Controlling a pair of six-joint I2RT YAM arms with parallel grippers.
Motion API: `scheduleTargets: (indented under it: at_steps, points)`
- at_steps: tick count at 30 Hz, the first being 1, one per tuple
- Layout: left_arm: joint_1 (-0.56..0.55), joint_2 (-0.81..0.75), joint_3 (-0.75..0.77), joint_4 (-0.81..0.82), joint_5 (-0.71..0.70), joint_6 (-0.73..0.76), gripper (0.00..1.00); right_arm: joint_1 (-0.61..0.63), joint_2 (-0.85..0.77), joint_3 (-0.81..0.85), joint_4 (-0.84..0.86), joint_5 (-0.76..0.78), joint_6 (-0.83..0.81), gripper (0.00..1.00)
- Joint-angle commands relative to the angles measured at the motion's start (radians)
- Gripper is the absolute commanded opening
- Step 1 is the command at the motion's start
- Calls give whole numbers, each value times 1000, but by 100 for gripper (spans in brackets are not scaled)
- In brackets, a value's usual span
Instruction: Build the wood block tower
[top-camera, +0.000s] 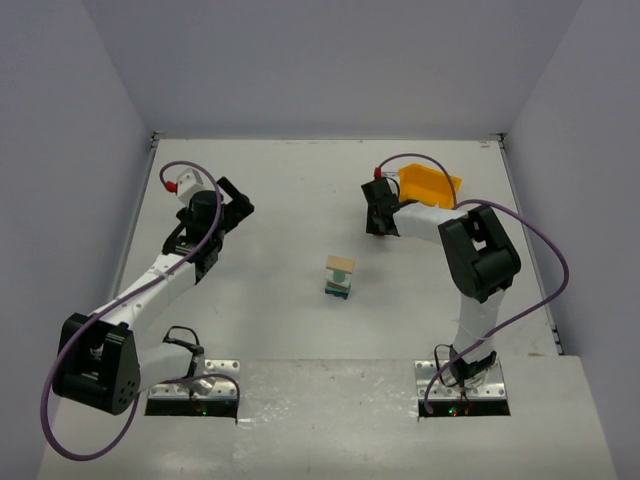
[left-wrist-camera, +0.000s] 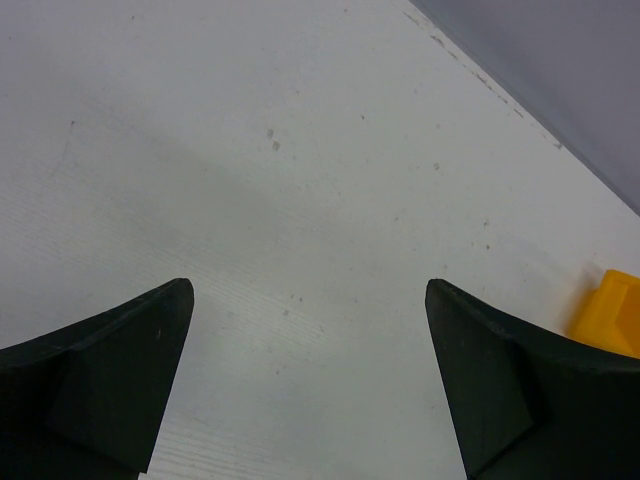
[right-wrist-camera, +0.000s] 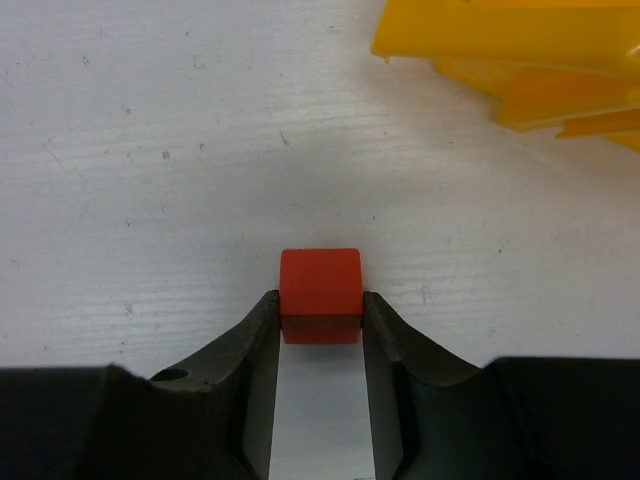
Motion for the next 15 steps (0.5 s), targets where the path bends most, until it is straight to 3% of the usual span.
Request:
scheduleTargets:
  at_steps: [1, 6, 10, 14, 15]
  points:
    - [0, 3, 9, 53, 16, 16, 100, -2, -31, 37, 13, 12, -13, 26]
    - [0, 2, 13, 45, 14, 20, 100, -2, -87, 37, 40, -23, -143, 14]
    - [0, -5, 11, 42, 14, 20, 100, -2, -212, 3, 93, -43, -277, 12]
    - [0, -18, 6, 41, 13, 21, 100, -2, -372, -33, 104, -160, -402, 12]
    - [0, -21, 5, 41, 12, 22, 100, -2, -421, -33, 85, -253, -445, 13]
